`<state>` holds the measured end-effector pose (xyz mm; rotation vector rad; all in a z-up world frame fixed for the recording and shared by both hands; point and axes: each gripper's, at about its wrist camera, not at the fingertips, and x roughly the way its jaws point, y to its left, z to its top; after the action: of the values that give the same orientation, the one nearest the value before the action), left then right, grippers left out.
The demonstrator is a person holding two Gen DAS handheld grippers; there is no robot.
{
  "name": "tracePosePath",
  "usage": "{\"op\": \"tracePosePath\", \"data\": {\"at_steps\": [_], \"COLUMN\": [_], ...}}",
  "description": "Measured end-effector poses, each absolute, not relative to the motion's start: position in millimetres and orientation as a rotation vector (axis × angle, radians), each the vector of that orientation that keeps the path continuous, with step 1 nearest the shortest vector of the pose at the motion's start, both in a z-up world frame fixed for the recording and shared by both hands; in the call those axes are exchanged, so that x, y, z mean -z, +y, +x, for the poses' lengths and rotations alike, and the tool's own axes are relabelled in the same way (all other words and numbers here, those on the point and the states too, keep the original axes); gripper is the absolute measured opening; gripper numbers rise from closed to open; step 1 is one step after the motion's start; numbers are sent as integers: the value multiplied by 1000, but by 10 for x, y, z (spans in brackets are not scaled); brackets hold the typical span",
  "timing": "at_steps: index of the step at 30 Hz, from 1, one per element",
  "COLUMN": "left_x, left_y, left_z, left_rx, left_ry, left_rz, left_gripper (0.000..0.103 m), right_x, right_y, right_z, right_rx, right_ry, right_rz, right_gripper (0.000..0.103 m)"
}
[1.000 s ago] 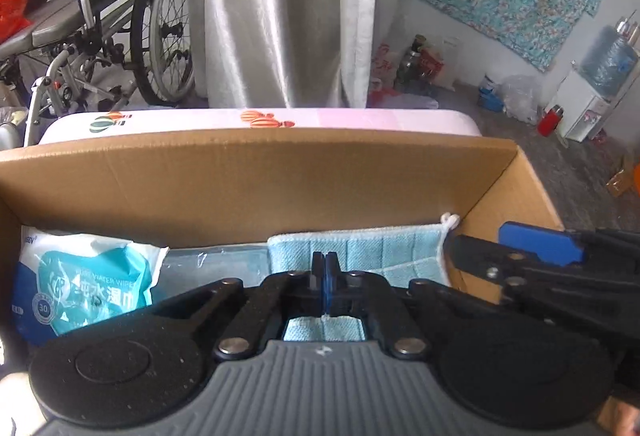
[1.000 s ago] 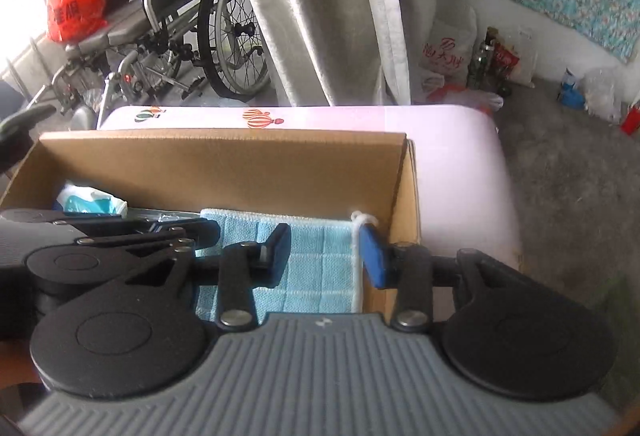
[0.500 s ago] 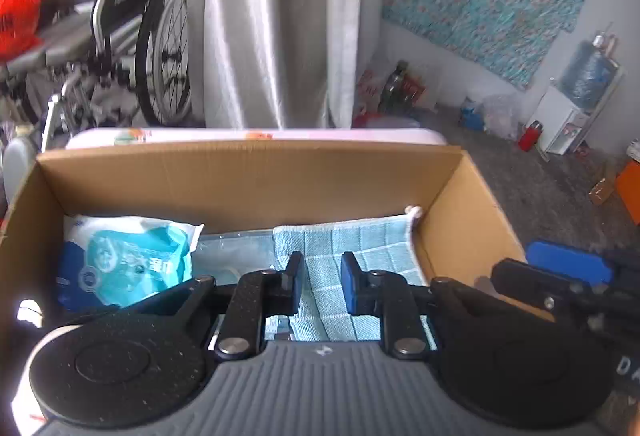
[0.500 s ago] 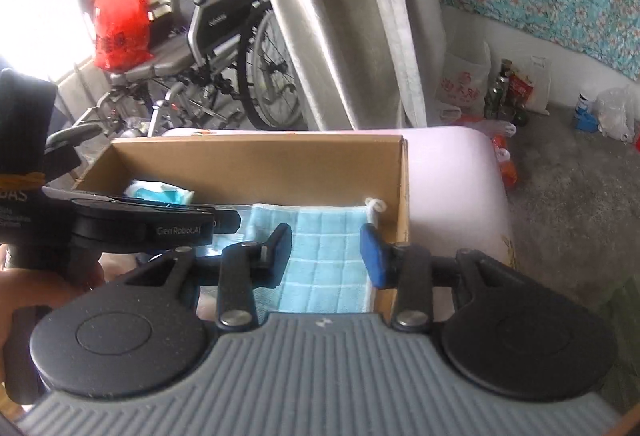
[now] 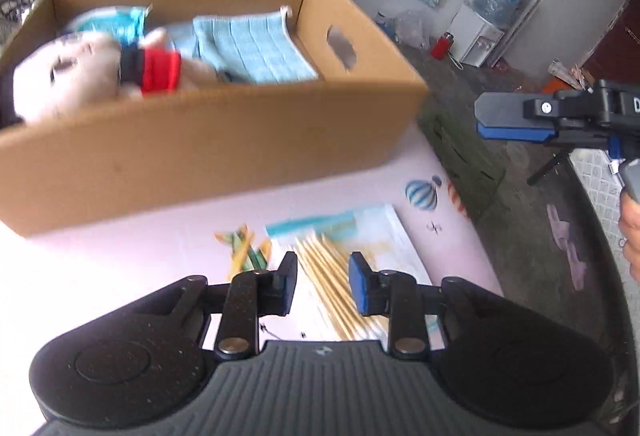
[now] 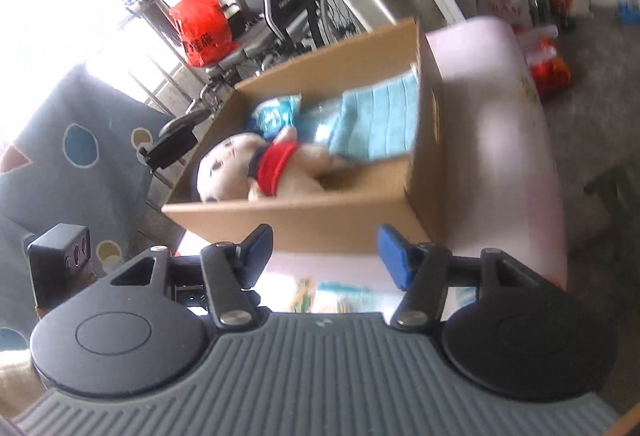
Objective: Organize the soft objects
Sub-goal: 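Grasp the cotton-swab bag with the left gripper and lift it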
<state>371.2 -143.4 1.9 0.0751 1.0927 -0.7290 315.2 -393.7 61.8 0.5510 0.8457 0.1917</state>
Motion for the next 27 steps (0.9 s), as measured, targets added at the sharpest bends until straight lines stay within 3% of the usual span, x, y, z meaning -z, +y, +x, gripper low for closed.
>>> {"op": "tracePosePath", "data": {"at_steps": [3, 5, 8, 11, 12, 14, 15, 16, 18, 22, 27], "left_x": [313, 448, 559, 627, 646, 670, 666, 666, 667, 677, 727], "left_y": [-1377, -1331, -1271, -1247, -1259, -1283, -1295, -1302, -1298, -1237, -1194], "left_z": [3642, 3659, 3693, 3696, 3683, 3666, 3649, 3641, 3638, 3664, 3669], "left_rx": [707, 700, 682, 709, 726, 756, 758, 762, 768, 769, 818], "left_ry": [1156, 1179, 1193, 1184, 1174, 1143, 1133, 1125, 1121, 1133, 1161], "left_rz": [-11, -82, -161, -220, -226, -232, -235, -234, -230, -253, -338], "left_gripper": [42, 45, 57, 63, 64, 64, 64, 64, 63, 59, 65], "right_x": [-148, 169, 500, 557, 565, 593, 637, 707, 799, 749, 616], "right_y": [-3901, -3886, -3882, -3904, -3900, -3872, -3867, -3873, -3839, -3723, -3768], "right_z": [2991, 2903, 2814, 2694, 2668, 2631, 2632, 2644, 2611, 2495, 2296], "right_rx": [-159, -133, -160, -189, -199, -211, -221, -230, -243, -213, -306], "right_ry": [944, 1013, 1098, 1027, 1021, 1020, 1038, 1058, 1054, 992, 887], "right_rz": [574, 621, 692, 733, 737, 740, 761, 806, 855, 790, 867], "right_gripper": [79, 79, 79, 83, 80, 60, 34, 19, 8, 4, 2]}}
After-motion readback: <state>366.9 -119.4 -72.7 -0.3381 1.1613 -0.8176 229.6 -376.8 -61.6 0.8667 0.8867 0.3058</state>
